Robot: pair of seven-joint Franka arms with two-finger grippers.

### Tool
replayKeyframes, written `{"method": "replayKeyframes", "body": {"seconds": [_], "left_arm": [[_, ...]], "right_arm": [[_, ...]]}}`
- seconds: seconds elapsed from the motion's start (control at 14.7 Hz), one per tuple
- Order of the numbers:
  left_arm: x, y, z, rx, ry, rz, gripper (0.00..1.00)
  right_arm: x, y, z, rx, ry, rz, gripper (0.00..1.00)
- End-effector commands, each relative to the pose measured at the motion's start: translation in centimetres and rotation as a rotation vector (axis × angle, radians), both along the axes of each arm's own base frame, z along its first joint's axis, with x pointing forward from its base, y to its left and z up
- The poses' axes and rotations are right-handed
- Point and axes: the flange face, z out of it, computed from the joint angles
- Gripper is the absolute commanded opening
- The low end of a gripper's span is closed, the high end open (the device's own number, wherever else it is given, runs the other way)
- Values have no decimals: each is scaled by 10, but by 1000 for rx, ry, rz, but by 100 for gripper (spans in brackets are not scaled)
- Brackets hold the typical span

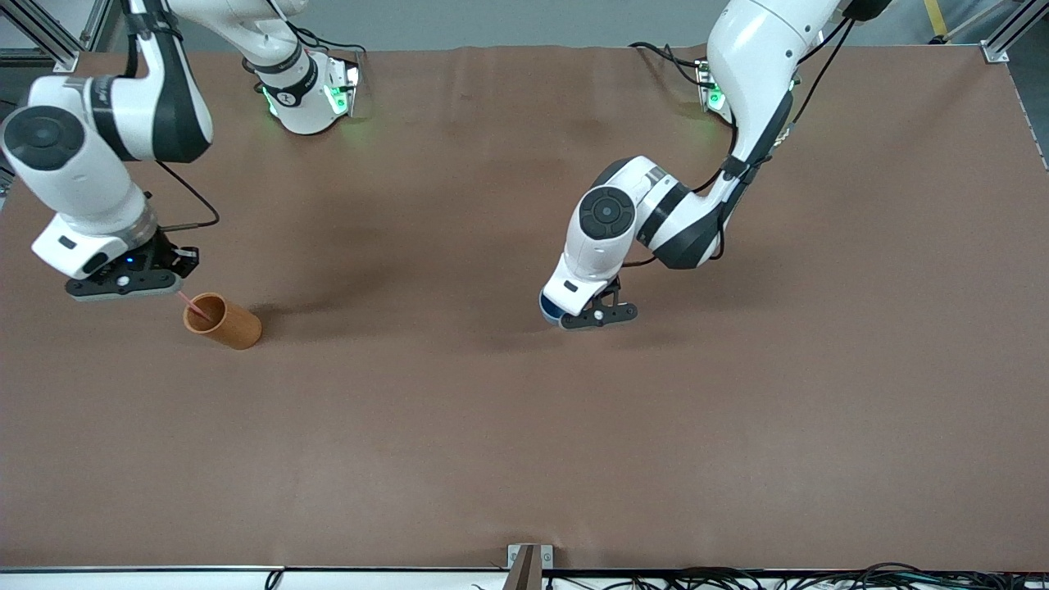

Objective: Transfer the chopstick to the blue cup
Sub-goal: 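Slide the blue cup with the left gripper toward the table middle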

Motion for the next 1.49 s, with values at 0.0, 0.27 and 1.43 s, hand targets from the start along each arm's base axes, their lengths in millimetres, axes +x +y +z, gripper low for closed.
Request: {"method": "replayKeyframes", "body": {"seconds": [0.0,0.27,1.43], "left_arm": [[-3,-3,-7,12,-12,2,4],[-5,-3,-18,14,-3,3,12],[91,250,210,56,-121,-179,100]], "right_arm": [[10,1,49,67,9,-73,2],[13,-2,107,158,14,-137,2],[15,27,220,299,20,-200,1]]}}
